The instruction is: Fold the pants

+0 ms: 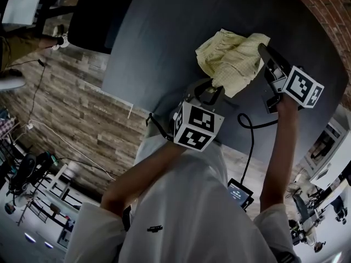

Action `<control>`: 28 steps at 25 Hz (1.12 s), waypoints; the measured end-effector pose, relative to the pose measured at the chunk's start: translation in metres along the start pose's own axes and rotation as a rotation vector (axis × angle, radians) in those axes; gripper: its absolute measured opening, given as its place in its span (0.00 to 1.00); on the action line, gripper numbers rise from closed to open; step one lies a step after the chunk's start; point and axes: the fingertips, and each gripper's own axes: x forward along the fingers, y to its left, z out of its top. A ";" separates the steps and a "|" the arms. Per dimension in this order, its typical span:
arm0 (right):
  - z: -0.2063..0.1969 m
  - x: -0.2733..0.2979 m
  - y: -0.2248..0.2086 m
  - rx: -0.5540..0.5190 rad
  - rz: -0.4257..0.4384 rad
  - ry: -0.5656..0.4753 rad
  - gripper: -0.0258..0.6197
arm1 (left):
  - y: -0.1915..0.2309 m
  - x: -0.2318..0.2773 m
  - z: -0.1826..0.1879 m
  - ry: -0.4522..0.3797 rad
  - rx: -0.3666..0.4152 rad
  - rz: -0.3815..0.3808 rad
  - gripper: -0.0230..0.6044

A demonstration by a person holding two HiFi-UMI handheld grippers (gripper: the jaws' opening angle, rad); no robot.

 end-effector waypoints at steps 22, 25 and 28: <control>-0.004 0.092 0.045 -0.016 0.003 0.023 0.23 | 0.133 -0.005 -0.029 0.140 -0.006 0.248 0.35; -0.002 0.081 0.040 -0.053 -0.031 -0.001 0.21 | 0.129 -0.019 -0.008 0.078 0.027 0.266 0.35; -0.001 0.076 0.039 -0.161 -0.064 -0.003 0.14 | 0.112 -0.022 0.018 0.009 0.047 0.199 0.35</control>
